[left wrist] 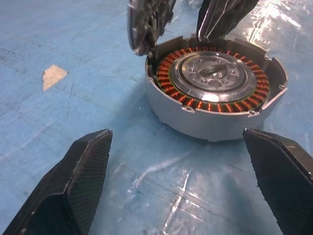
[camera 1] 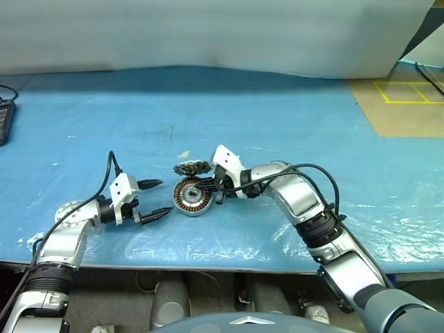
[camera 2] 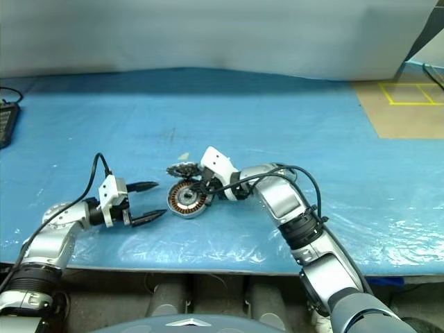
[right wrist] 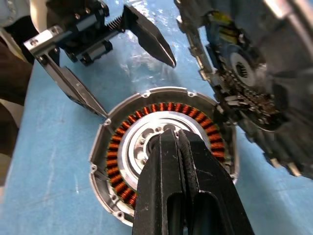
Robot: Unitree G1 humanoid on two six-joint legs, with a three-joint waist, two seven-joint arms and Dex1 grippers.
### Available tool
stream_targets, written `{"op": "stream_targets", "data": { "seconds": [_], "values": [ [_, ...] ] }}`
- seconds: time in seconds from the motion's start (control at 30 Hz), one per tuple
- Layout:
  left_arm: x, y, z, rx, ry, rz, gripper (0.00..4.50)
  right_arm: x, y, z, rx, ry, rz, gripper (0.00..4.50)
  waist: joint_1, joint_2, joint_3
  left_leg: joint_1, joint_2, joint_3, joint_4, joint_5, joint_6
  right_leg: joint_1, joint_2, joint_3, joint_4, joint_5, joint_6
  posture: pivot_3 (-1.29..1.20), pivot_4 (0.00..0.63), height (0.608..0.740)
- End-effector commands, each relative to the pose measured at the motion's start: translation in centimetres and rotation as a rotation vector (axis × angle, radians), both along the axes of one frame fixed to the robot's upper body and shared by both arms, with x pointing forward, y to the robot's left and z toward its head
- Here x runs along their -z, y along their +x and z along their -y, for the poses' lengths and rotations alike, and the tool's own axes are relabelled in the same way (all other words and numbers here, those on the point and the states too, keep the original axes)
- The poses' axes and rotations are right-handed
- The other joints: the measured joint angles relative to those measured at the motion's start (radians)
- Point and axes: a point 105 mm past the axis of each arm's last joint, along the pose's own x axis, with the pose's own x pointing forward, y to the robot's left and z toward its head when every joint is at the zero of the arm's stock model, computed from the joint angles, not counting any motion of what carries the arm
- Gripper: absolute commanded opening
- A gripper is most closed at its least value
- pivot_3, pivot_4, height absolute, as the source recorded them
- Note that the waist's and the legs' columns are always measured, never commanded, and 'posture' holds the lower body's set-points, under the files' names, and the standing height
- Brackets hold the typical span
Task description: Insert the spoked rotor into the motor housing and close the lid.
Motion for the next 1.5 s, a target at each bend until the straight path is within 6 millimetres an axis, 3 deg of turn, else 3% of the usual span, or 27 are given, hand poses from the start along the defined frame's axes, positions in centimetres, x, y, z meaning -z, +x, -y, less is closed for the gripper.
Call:
{"op": "stream_targets", "data": {
  "seconds": [0.03, 0.43, 1.0, 1.33, 1.5],
  "values": [
    [-0.9, 0.1, -0.2, 0.003, 0.007, 0.034, 4.50, -1.9, -0.7, -0.9, -0.057, 0.048, 0.025, 0.06, 0.000, 0.000, 0.000, 0.000, 0.000, 0.000, 0.000, 0.000, 0.000, 0.000, 0.000, 0.000, 0.000, 0.000, 0.000, 0.00, 0.150, 0.740],
    [-0.9, 0.0, -0.3, -0.003, 0.009, 0.032, 4.50, -0.9, -1.1, -1.5, -0.070, 0.056, -0.048, 0.06, 0.000, 0.000, 0.000, 0.000, 0.000, 0.000, 0.000, 0.000, 0.000, 0.000, 0.000, 0.000, 0.000, 0.000, 0.000, 0.00, 0.150, 0.740],
    [-0.8, -0.4, -0.5, -0.016, 0.012, 0.030, 4.50, 2.1, -1.2, -1.8, -0.063, 0.013, -0.130, 0.06, -0.001, 0.000, 0.000, 0.000, 0.000, 0.000, 0.000, 0.000, 0.000, 0.000, 0.000, 0.000, 0.000, 0.000, 0.000, 0.00, 0.150, 0.740],
    [-0.8, -0.3, -0.6, -0.014, 0.015, 0.032, 4.50, -0.9, -1.2, -1.5, -0.106, 0.072, -0.062, 0.06, -0.001, 0.000, 0.000, 0.000, 0.000, 0.000, 0.000, 0.000, 0.000, 0.000, 0.000, 0.000, 0.000, 0.000, 0.000, 0.00, 0.150, 0.740],
    [-0.9, -0.2, -0.5, -0.011, 0.015, 0.033, 4.50, -0.7, -0.7, -1.7, -0.082, 0.064, -0.044, 0.06, -0.001, 0.000, 0.000, 0.000, 0.000, 0.000, 0.000, 0.000, 0.000, 0.000, 0.000, 0.000, 0.000, 0.000, 0.000, 0.00, 0.150, 0.740]
  ]
}}
